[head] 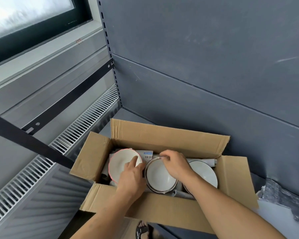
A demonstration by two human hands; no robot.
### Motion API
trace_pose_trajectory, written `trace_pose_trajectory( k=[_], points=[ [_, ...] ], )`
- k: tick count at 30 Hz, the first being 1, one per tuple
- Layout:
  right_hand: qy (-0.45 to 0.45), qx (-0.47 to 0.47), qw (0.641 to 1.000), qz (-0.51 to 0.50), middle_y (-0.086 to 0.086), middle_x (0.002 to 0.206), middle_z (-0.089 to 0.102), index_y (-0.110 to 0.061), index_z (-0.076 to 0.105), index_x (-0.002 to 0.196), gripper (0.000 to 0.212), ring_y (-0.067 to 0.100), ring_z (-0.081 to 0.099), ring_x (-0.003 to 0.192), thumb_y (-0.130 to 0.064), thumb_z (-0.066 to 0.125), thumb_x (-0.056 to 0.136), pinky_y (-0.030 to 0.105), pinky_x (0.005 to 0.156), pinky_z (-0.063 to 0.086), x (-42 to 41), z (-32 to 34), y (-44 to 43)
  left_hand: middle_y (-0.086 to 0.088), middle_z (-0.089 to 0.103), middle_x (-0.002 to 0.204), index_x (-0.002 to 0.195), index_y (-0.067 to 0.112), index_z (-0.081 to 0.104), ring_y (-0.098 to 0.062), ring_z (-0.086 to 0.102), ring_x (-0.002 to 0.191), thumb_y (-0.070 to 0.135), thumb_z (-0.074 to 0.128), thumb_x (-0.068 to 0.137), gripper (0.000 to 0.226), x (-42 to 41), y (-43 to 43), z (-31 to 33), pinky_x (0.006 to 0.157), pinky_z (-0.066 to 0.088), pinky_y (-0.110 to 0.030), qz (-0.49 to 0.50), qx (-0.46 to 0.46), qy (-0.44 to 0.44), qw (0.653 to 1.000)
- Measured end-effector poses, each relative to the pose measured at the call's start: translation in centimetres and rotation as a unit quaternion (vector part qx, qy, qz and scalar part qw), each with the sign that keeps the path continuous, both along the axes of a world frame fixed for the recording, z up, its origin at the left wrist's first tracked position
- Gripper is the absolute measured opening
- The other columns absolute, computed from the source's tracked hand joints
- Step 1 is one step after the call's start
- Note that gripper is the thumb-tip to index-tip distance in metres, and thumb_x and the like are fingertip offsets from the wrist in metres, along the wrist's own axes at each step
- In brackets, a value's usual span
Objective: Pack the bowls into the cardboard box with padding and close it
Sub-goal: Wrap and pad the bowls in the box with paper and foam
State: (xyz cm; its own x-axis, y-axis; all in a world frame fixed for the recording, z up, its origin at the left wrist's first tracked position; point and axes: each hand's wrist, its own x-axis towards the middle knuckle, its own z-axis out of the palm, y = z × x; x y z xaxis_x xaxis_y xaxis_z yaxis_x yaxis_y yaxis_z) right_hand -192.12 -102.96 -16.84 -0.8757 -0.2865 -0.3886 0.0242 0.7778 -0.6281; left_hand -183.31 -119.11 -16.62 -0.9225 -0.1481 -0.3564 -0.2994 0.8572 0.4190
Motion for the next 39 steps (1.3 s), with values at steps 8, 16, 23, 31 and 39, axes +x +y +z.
trace_pose_trajectory(
  k=[8,16,23,31,39],
  points=[
    [0.078,0.116,0.990,-0.013,0.003,0.105,0.063,-0.015,0.066,0.090,0.029,0.025,0.056,0.103,-0.030,0.041,0.097,0.034,0.080,0.045,3.7,0.8,7.9,0.003,0.047,0.134,0.127,0.026,0.058,-0.021,0.039,0.122,0.029,0.053,0.090,0.038,1.5,6.8,0.7,0.100,0.041,-0.031,-0.034,-0.033,0.061,0.997],
    [0.129,0.137,0.982,-0.004,-0.006,0.139,0.052,-0.019,0.055,0.136,0.041,0.015,0.042,0.128,-0.037,0.041,0.102,0.031,0.105,0.039,7.1,2.0,15.5,0.002,0.062,0.117,0.119,0.024,0.062,-0.021,0.052,0.112,0.030,0.047,0.091,0.032,2.1,14.6,1.4,0.094,0.047,-0.035,-0.084,0.025,0.051,0.995],
    [0.159,0.159,0.974,-0.025,-0.004,0.136,0.054,-0.019,0.058,0.127,0.037,0.019,0.042,0.126,-0.038,0.041,0.101,0.034,0.104,0.040,9.8,3.3,21.4,0.002,0.062,0.120,0.120,0.025,0.062,-0.018,0.056,0.112,0.032,0.049,0.093,0.031,2.6,21.0,2.7,0.092,0.048,-0.031,-0.136,0.032,0.040,0.989],
    [0.115,0.168,0.974,-0.103,-0.004,0.141,0.048,-0.020,0.049,0.137,0.041,0.021,0.039,0.130,-0.040,0.040,0.102,0.034,0.103,0.039,13.9,2.3,29.3,0.003,0.063,0.116,0.121,0.025,0.062,-0.019,0.056,0.109,0.028,0.047,0.093,0.032,4.0,28.4,2.6,0.092,0.048,-0.029,-0.214,0.029,0.059,0.975],
    [0.024,0.203,0.958,-0.203,0.001,0.141,0.051,-0.016,0.047,0.140,0.046,0.024,0.041,0.131,-0.040,0.040,0.101,0.037,0.102,0.042,17.9,0.1,37.5,0.004,0.061,0.125,0.126,0.026,0.058,-0.013,0.059,0.111,0.027,0.049,0.093,0.034,4.8,34.5,1.5,0.093,0.049,-0.026,-0.278,0.051,-0.007,0.959]
  ],
)
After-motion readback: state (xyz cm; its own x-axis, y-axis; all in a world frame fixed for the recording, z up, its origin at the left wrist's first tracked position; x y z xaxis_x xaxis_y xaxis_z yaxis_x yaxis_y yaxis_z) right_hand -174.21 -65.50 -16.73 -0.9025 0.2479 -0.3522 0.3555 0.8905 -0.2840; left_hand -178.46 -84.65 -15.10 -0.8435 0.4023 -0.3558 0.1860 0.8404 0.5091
